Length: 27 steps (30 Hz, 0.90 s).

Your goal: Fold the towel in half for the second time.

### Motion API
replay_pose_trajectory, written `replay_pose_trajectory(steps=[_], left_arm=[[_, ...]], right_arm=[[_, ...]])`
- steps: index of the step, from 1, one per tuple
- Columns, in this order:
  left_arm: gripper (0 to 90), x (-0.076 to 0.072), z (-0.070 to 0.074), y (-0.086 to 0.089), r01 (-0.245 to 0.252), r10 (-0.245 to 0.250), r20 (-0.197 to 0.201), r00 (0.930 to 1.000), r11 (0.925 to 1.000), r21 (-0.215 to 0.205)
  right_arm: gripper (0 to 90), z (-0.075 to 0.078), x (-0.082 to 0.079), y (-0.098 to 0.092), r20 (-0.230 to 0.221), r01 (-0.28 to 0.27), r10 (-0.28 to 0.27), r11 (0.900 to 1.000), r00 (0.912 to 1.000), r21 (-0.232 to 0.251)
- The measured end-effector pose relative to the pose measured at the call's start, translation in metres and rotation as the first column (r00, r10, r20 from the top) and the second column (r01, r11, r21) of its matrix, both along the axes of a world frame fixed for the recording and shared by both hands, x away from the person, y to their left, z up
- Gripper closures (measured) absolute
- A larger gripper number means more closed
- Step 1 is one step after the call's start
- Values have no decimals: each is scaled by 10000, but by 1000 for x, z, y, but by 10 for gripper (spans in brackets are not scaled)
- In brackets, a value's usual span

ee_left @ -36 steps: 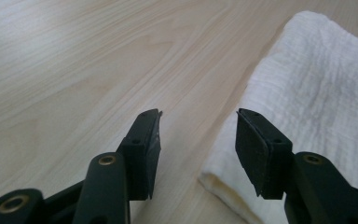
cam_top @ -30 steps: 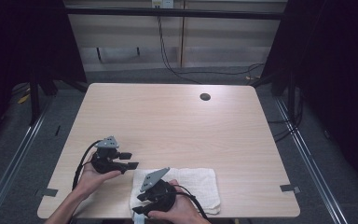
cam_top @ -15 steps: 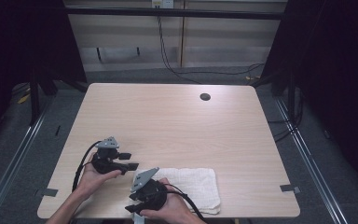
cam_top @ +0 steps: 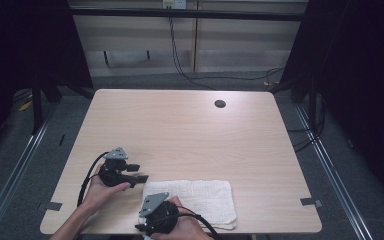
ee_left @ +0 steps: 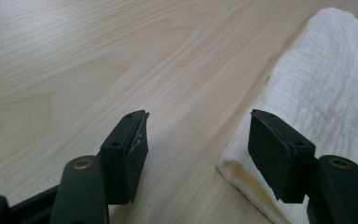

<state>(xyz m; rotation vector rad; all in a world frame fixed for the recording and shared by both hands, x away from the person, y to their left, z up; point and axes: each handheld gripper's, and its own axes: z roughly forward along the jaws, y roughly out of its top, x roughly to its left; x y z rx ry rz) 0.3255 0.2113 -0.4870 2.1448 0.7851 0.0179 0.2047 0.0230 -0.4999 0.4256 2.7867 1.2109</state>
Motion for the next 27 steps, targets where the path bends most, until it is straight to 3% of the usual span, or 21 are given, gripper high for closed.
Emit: replay_pose_trajectory(steps=[1,5,10,13,20,24,27], left_arm=[[368,0,-1,-1,69,-69,29,10000,10000,-49],[360,-2,0,-5,244,-244,66,9997,9997,42],[368,-2,0,-6,285,-284,-23,9996,9994,214],[404,-3,-2,-6,496,-494,-72,9988,9981,374],[507,-8,-9,-13,1074,-1066,-151,9942,9915,741],[551,-10,-9,-16,1100,-1107,23,9939,9901,869],[639,-13,-10,-18,1346,-1365,151,9905,9867,915]], right_arm=[[601,0,-1,1,210,-8,9,10000,9998,-67],[701,-1,2,-1,275,90,-91,10000,9996,18],[791,-1,6,-4,-5,366,-366,9993,9993,116],[797,-2,6,-5,80,432,-434,9988,9990,221],[811,-1,8,-5,-239,577,-572,9980,9981,244],[811,-1,9,-5,-275,553,-547,9982,9981,219],[808,-1,10,-5,-451,620,-608,9977,9971,264]])
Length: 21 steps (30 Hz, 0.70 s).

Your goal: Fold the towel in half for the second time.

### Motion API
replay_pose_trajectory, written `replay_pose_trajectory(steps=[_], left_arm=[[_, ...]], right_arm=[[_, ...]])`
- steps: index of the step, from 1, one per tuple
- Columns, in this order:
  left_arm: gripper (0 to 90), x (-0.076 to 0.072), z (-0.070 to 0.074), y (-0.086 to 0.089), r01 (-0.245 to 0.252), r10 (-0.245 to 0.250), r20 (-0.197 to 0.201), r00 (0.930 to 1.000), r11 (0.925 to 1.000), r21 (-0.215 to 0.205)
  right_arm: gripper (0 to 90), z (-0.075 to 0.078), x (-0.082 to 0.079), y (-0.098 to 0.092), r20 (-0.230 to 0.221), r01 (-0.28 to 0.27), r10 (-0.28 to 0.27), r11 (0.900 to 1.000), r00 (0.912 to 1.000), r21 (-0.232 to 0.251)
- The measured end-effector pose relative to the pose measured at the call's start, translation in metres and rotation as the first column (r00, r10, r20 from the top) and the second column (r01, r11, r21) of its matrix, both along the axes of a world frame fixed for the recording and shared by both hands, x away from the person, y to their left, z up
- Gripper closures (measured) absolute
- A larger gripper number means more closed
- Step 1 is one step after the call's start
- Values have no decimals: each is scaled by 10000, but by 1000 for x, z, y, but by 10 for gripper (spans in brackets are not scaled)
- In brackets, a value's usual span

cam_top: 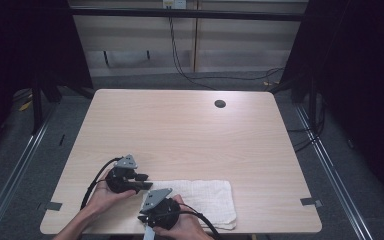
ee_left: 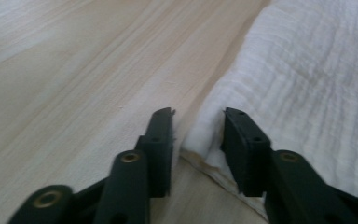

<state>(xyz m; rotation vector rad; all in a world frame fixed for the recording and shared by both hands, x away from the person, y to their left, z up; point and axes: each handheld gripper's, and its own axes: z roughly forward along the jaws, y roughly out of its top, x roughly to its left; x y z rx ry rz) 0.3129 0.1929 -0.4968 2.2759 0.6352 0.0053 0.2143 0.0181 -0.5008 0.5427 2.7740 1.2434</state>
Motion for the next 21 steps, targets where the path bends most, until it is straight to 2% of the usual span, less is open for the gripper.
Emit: replay_pose_trajectory(steps=[4,6,9,12,17,18,21], left_arm=[[816,-2,-1,-3,72,-73,-93,9999,10000,-63],[849,0,-2,0,3,-21,-405,9992,9990,-438],[865,-1,-1,1,96,-113,-414,9991,9992,-398],[865,-2,2,3,-20,-1,-407,9992,9986,-524],[865,-2,7,7,-234,185,-489,9986,9947,-1005],[865,-2,7,7,-252,192,-557,9983,9938,-1087],[865,-1,8,7,-329,250,-792,9965,9945,-992]], right_arm=[[813,1,2,-1,-183,50,-50,10000,9998,-3],[818,1,2,-1,-328,141,-143,9999,9994,-57],[820,2,3,-3,-507,302,-304,9995,9983,-31],[821,4,3,-4,-611,288,-282,9996,9977,84],[821,11,3,-7,-664,339,-314,9988,9973,358],[821,13,2,-8,-755,414,-379,9981,9964,448],[820,16,2,-9,-755,396,-350,9974,9965,595]])
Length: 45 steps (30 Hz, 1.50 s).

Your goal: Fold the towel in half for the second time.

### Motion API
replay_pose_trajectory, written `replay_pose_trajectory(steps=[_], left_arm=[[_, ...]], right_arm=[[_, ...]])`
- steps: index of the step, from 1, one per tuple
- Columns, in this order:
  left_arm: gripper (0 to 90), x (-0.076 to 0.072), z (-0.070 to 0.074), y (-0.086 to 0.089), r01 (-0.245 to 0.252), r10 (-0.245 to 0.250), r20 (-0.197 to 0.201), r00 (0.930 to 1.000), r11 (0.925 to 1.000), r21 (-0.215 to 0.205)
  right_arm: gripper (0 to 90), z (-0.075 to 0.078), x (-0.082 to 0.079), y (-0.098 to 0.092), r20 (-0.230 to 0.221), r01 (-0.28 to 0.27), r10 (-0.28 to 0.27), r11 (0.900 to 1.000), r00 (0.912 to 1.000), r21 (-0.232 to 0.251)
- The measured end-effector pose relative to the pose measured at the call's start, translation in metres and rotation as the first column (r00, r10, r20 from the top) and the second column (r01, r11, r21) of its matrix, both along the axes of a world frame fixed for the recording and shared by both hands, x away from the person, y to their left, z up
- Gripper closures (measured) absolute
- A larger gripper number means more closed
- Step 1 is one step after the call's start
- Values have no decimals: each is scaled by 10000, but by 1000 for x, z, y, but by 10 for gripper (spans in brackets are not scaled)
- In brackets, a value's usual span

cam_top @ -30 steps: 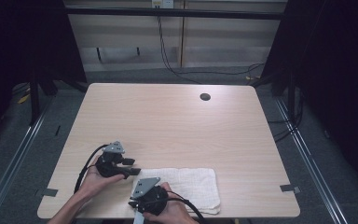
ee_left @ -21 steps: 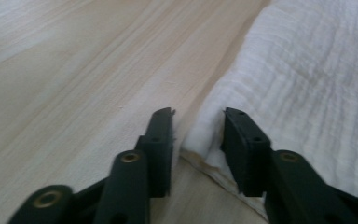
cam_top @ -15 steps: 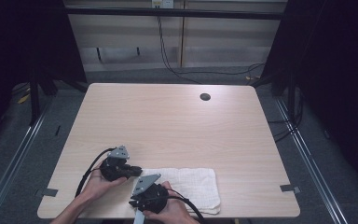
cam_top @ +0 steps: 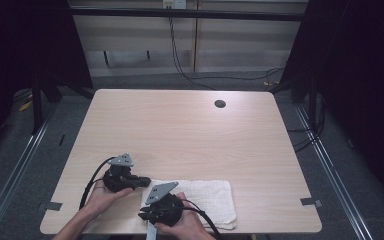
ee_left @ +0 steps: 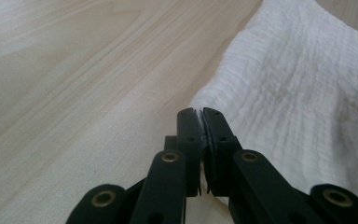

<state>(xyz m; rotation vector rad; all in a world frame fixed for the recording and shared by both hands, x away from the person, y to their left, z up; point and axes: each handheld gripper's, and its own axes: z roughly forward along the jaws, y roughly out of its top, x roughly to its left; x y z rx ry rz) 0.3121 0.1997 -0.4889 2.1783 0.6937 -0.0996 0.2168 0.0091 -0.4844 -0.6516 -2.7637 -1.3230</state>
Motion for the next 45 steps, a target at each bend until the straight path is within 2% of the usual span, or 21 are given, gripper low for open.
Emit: replay_pose_trajectory(steps=[6,7,13,17,21,24,29,32,36,40,45], left_arm=[[865,1,5,1,-113,113,-11,9999,9992,-372],[865,1,6,2,-146,146,7,9999,9985,-520],[865,3,11,7,-407,405,-45,9992,9959,-806],[865,6,12,7,-522,523,2,9986,9962,-699],[866,10,12,8,-619,610,-144,9980,9951,-766],[865,11,18,10,-678,674,-67,9977,9940,-855],[865,12,23,17,-790,798,42,9968,9918,-1001],[865,12,27,19,-992,1000,7,9950,9874,-1236],[866,13,30,22,-1103,1121,82,9937,9866,-1203],[866,13,33,26,-1246,1265,50,9920,9824,-1394],[866,9,41,35,-1371,1413,190,9898,9799,-1449]], right_arm=[[821,4,-1,-1,-38,15,-14,9999,10000,109],[821,5,-1,-1,-4,-12,12,9999,10000,168],[822,15,1,-5,-29,91,-89,9986,10000,515],[824,19,3,-6,7,251,-252,9980,9997,588],[826,22,3,-7,101,377,-384,9974,9992,611],[829,25,6,-7,38,434,-439,9960,9990,778],[831,30,8,-3,20,351,-354,9951,9994,922],[832,33,10,2,70,308,-317,9943,9995,1025],[832,39,14,7,264,190,-219,9940,9994,1081],[834,43,15,11,293,113,-147,9935,9995,1129],[836,50,16,17,318,-34,-11,9900,9995,1411]])
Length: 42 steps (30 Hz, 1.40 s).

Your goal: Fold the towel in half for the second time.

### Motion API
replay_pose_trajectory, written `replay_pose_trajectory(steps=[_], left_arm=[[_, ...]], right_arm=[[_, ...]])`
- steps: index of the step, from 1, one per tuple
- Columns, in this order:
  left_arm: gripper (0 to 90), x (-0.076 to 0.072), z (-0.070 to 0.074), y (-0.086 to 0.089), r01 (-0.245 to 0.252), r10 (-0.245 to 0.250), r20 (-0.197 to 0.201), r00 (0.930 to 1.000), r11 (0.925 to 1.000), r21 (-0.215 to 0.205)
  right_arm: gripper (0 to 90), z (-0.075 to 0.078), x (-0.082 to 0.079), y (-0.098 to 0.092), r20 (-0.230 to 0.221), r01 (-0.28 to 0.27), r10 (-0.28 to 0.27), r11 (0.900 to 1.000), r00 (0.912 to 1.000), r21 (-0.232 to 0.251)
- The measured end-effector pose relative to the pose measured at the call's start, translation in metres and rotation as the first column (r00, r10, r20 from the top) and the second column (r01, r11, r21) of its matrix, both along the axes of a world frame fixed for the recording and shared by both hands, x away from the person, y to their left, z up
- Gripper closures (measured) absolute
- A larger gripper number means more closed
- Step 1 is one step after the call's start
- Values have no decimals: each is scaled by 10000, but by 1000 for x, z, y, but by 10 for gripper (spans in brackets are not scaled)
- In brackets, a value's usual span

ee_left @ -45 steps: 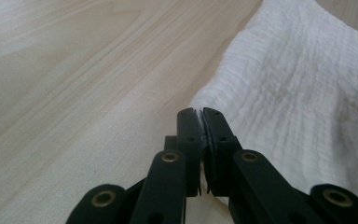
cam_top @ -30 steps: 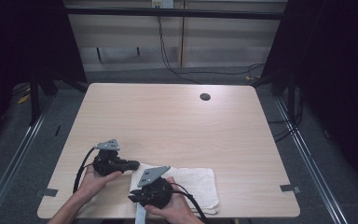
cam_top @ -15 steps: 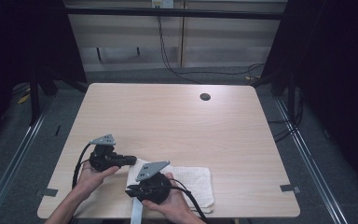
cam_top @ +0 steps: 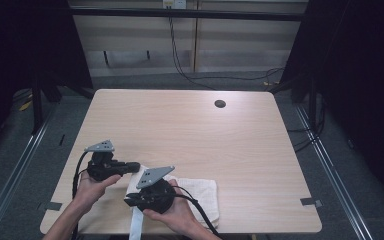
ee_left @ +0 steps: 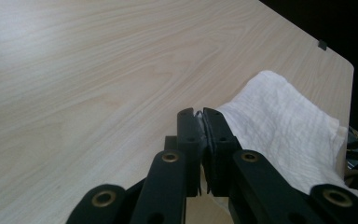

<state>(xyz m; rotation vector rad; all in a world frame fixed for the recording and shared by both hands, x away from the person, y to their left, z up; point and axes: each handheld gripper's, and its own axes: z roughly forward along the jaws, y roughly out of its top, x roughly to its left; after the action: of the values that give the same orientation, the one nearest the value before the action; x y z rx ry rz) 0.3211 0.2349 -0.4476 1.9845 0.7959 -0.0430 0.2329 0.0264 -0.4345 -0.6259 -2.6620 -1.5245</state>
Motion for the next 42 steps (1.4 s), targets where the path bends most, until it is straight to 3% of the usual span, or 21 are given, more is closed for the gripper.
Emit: replay_pose_trajectory(steps=[5,12,19,33,42], left_arm=[[865,-1,12,11,-156,160,322,9994,9998,-113],[865,0,17,25,-689,699,232,9973,9968,-414],[866,-4,32,35,-844,861,747,9935,9961,-247],[863,-3,20,7,-258,232,494,9985,9983,532],[862,-1,18,-3,-75,48,433,9991,9981,616]], right_arm=[[836,9,1,8,122,-90,88,9998,9999,181],[837,21,8,18,223,-153,145,9993,9996,341],[837,33,8,25,429,-204,174,9972,9989,714],[835,20,2,4,134,103,-110,9988,9998,476],[828,16,-2,-8,109,387,-393,9981,9992,480]])
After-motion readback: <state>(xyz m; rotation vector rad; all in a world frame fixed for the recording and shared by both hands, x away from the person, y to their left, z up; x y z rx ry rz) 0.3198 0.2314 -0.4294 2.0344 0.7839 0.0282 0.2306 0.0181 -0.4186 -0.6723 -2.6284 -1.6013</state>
